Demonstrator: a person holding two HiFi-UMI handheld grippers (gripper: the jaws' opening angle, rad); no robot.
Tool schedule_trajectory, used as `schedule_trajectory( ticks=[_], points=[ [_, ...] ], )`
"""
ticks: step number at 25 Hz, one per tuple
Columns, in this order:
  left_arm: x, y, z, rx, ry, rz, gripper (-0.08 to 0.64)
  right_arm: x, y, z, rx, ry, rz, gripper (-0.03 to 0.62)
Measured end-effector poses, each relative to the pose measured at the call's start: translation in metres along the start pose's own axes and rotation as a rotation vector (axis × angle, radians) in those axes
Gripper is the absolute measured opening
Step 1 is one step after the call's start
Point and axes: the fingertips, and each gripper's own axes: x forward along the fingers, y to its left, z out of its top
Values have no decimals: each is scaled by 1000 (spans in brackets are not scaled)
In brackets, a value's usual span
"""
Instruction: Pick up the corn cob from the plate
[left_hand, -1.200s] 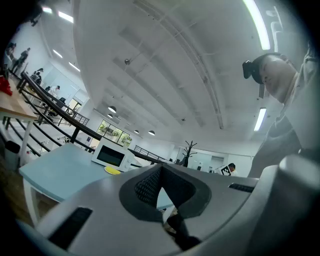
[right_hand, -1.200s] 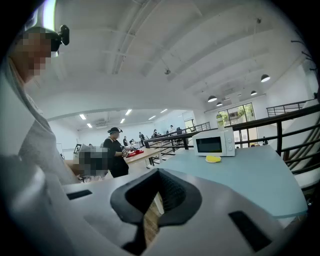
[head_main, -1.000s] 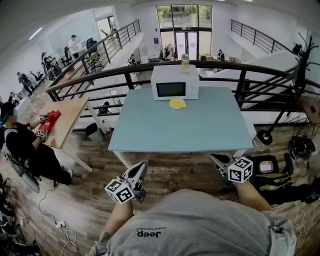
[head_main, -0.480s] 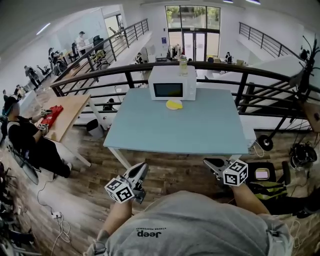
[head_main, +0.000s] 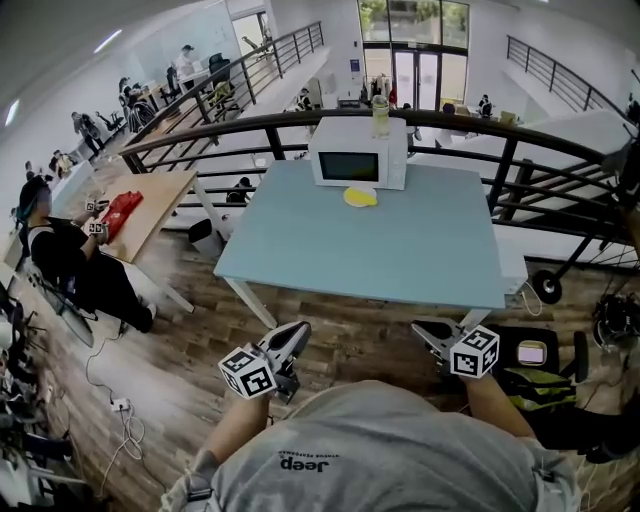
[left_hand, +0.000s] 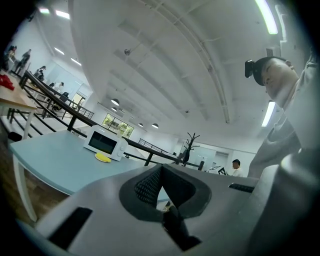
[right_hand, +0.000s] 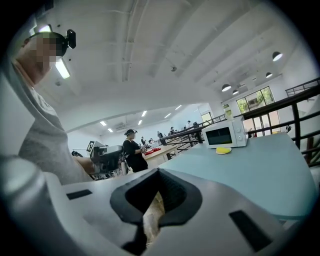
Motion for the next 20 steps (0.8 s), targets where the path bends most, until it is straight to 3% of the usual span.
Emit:
schedule_trajectory(
  ticks=[5, 11, 20],
  points=[
    [8, 17, 0, 0, 15, -20, 17, 16, -12, -7, 28, 21, -10, 11],
    [26, 70, 14, -54, -8, -95, 18, 56, -35, 7, 21, 51, -61, 11],
    [28, 200, 94, -69, -3, -207, 17, 165, -50, 66, -2, 52, -177, 11]
  ],
)
